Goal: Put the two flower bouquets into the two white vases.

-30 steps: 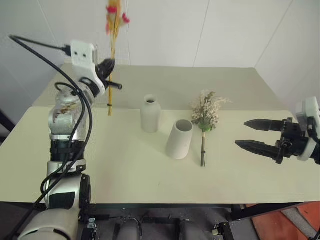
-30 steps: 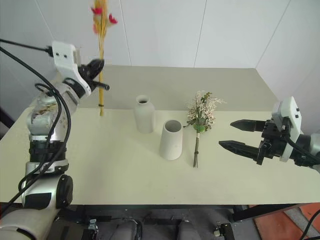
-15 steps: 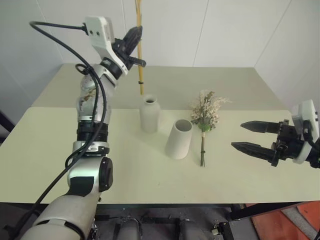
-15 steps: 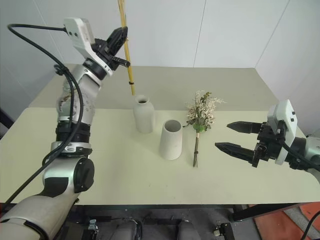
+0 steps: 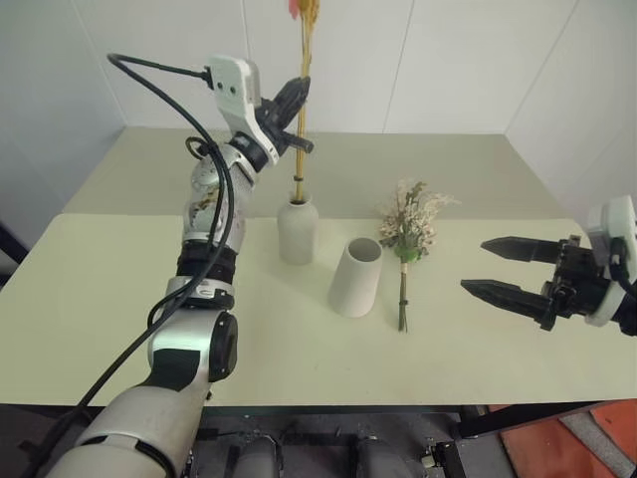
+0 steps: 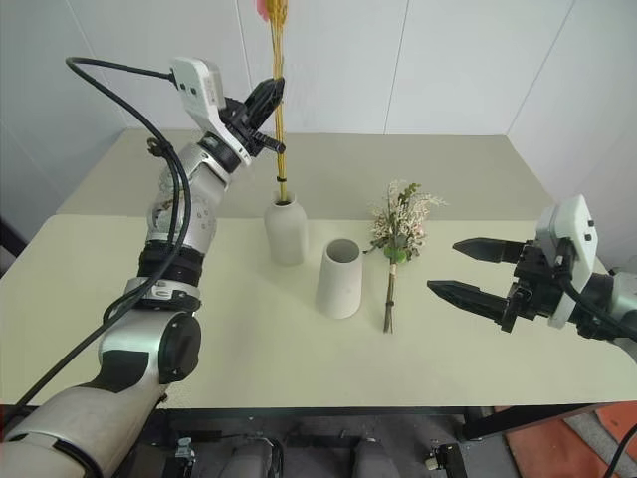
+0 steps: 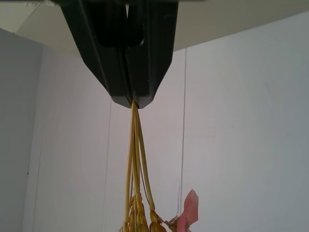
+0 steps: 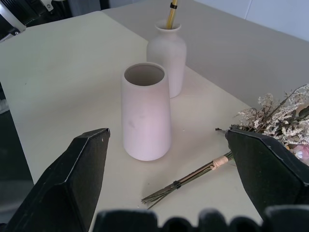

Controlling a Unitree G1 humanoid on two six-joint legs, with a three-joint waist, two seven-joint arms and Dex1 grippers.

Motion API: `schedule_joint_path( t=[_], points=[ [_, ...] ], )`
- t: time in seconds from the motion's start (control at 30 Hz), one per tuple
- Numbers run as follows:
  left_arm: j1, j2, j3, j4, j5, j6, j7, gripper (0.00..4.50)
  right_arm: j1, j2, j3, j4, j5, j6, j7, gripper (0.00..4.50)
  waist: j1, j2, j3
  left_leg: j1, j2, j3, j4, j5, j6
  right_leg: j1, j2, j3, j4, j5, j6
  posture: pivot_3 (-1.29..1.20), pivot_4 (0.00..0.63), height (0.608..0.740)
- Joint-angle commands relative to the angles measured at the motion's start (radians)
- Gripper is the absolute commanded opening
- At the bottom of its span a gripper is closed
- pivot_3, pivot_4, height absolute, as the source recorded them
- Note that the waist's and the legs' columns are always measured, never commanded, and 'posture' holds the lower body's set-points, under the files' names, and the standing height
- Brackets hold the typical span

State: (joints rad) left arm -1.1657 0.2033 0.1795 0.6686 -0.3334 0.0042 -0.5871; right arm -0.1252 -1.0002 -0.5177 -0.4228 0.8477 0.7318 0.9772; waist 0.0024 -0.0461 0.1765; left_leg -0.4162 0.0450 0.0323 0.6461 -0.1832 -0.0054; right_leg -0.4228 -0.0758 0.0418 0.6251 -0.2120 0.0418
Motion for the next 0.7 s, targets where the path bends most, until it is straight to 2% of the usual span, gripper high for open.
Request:
schedule_joint_path(
  t=[0.03, 0.07, 0.17, 0.27, 0.4, 0.47, 0.57, 0.7],
  points=[
    [0.019, 0.01, -0.012, -0.065, -0.004, 0.017, -0.023, 0.01, -0.008, -0.014, -0.033, -0.019, 0.017, 0.005, -0.014, 4.5, -0.002, 0.0, 0.0, 0.0, 0.0, 0.0, 0.0, 0.0, 0.0, 0.0, 0.0, 0.0, 0.0, 0.0, 0.0, 0.0, 0.15, 0.74],
    [0.033, 0.012, -0.02, -0.084, -0.003, 0.024, -0.03, 0.01, -0.01, -0.013, -0.03, -0.018, 0.016, 0.005, -0.015, 4.5, -0.003, 0.0, 0.0, 0.0, 0.0, 0.0, 0.0, 0.0, 0.0, 0.0, 0.0, 0.0, 0.0, 0.0, 0.0, 0.0, 0.15, 0.74],
    [0.078, 0.021, -0.036, -0.148, 0.002, 0.071, -0.029, 0.66, -0.018, -0.012, -0.02, -0.016, 0.018, 0.003, -0.018, 4.5, -0.003, 0.0, 0.0, 0.0, 0.0, 0.0, 0.0, 0.0, 0.0, 0.0, 0.0, 0.0, 0.0, 0.0, 0.0, 0.0, 0.15, 0.74],
    [0.122, 0.042, -0.034, -0.219, -0.006, 0.131, -0.015, 1.61, -0.028, -0.013, -0.007, -0.008, 0.016, 0.0, -0.016, 4.5, -0.006, 0.0, 0.0, 0.0, 0.0, 0.0, 0.0, 0.0, 0.0, 0.0, 0.0, 0.0, 0.0, 0.0, 0.0, 0.0, 0.15, 0.74],
    [0.235, 0.11, -0.022, -0.426, -0.052, 0.254, -0.036, 2.96, -0.042, -0.009, 0.018, 0.004, 0.006, -0.006, -0.013, 4.5, -0.019, 0.0, 0.0, 0.0, 0.001, 0.0, 0.0, 0.0, 0.0, 0.0, 0.0, 0.0, 0.001, 0.0, 0.0, 0.0, 0.15, 0.74],
    [0.326, 0.204, -0.005, -0.584, -0.131, 0.388, -0.105, 3.64, -0.054, -0.011, 0.054, 0.01, -0.007, -0.002, -0.021, 4.5, -0.026, 0.0, 0.0, 0.001, 0.001, 0.0, 0.0, 0.0, 0.0, -0.001, 0.001, 0.001, 0.001, 0.0, 0.0, 0.0, 0.15, 0.74],
    [0.464, 0.374, 0.025, -0.762, -0.222, 0.483, -0.25, 4.48, -0.075, -0.012, 0.145, 0.014, -0.058, 0.008, -0.054, 4.5, -0.04, 0.001, 0.0, 0.001, 0.002, 0.0, -0.001, 0.0, 0.0, -0.001, 0.002, 0.001, 0.002, 0.0, -0.001, 0.0, 0.15, 0.74],
    [0.602, 0.569, 0.089, -0.853, -0.301, 0.475, -0.464, 4.48, -0.16, 0.011, 0.269, 0.041, -0.106, 0.063, -0.132, 4.5, -0.04, 0.001, 0.0, 0.002, 0.003, 0.001, 0.0, 0.0, 0.0, -0.001, 0.001, 0.001, 0.002, 0.0, -0.001, 0.0, 0.15, 0.74]
  ],
)
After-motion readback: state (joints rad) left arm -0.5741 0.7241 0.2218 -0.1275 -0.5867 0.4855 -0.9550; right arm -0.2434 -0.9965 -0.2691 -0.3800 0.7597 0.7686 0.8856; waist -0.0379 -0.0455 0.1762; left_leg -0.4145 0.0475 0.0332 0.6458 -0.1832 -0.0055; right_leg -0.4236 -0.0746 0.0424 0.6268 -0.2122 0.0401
